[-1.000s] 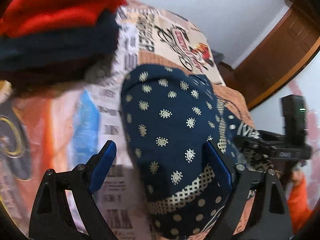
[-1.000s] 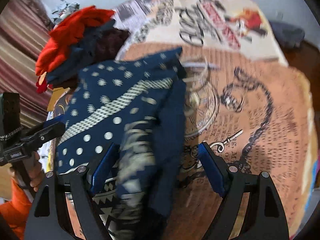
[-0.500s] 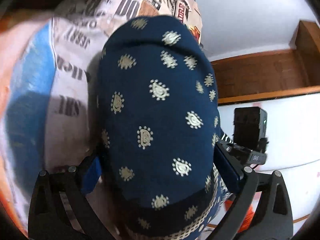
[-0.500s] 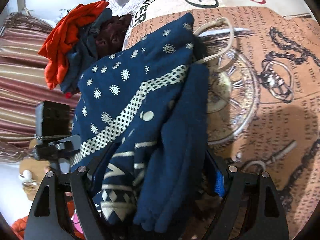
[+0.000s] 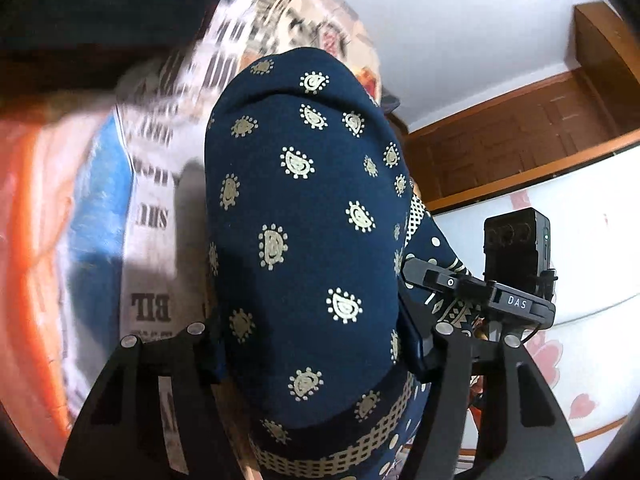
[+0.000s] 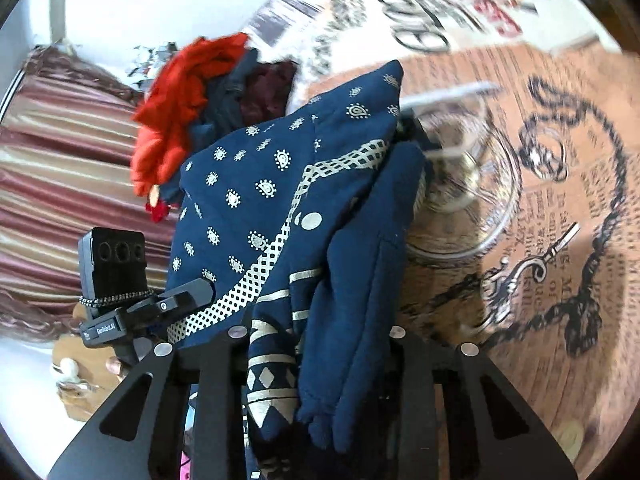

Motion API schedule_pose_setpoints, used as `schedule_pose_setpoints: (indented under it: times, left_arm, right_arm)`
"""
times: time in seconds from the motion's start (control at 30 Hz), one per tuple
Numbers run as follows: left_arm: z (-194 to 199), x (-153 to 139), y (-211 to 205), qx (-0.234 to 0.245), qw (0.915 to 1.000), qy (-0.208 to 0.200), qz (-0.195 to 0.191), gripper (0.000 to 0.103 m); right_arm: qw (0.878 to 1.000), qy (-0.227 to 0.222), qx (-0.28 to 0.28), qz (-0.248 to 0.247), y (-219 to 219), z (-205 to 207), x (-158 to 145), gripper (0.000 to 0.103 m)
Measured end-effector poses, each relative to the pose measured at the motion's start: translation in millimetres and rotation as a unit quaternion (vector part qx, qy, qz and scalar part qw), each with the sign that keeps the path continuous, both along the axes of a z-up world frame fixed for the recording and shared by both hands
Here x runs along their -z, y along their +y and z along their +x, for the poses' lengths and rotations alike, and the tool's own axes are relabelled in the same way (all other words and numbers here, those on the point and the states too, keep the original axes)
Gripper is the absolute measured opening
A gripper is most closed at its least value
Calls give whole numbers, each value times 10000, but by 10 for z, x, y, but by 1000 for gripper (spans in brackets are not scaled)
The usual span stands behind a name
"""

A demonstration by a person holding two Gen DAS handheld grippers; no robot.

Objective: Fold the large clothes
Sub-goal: 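Grasp the hoodie bundle with both tools and lift it toward the clothes stack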

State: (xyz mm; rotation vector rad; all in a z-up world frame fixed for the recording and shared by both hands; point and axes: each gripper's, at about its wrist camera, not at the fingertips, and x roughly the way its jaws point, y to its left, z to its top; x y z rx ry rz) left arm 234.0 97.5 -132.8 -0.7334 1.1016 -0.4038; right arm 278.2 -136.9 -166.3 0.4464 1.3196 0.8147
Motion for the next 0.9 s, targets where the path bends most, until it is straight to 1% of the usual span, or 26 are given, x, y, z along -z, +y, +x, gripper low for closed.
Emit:
schedule_pose_setpoints:
  times: [0.03,0.13,0.2,0.27,0.3,0.33,0.4,0.5,0.6,0.7,0.77,0.8,0.83,0.9]
  left_arm:
    - [-44,-102,25,2,9999,-103,22,63]
    - [-217,-563,139,6,9982,-571,200,63]
    - [-319,-959,244,-18,9944,-986,386,63]
    - [-390,-1295,379,-82,9899,-1323,496,63]
    - [-405,-1470,473,-127,9872,-1497,540,63]
    - [-402,-1627,571,-159,9845,-1654,570,63]
    - [-395,-1906,789,-197,9781,-1958,678,64]
    - [-347,-2235,1126,-355,9709,-2212,849,64]
    - [-198,-2456,1395,-522,9643,-2332,1140,64]
    - [44,-2568,1688,-695,9579,-2418,1379,64]
    - [251,-2533,1856,-815,9568,-2395,1431,64]
    - [334,-2491,1984,-887,9577,-2349,1407,64]
    - [527,-2352,2021,-940,9585,-2294,1406,65]
    - [759,-2125,2202,-1016,9603,-2149,1459,66]
  right_arm:
    - [9999,-172,-7,13,48,-46,-162,27]
    - [9970,-773,-65,-21,174,-154,-611,27]
    - [9928,-1191,-126,3,265,-193,-933,27]
    - [9880,-1534,-165,79,341,-229,-1213,27]
    - [9845,-1738,-189,159,448,-220,-1411,27]
    - [9821,-1856,-214,226,480,-220,-1537,27]
    - [9759,-2128,-288,381,695,-156,-1816,27]
    - [9699,-2348,-350,537,1036,-28,-2095,27]
    - [9649,-2539,-405,529,1386,147,-2248,27]
    - [9639,-2557,-387,629,1709,377,-2295,27]
    - [9661,-2452,-337,736,1892,581,-2234,28]
    - [9681,-2362,-309,782,1980,684,-2177,28]
    - [9699,-2279,-294,808,2019,759,-2118,28]
    - [9744,-2094,-282,762,2186,963,-1981,27]
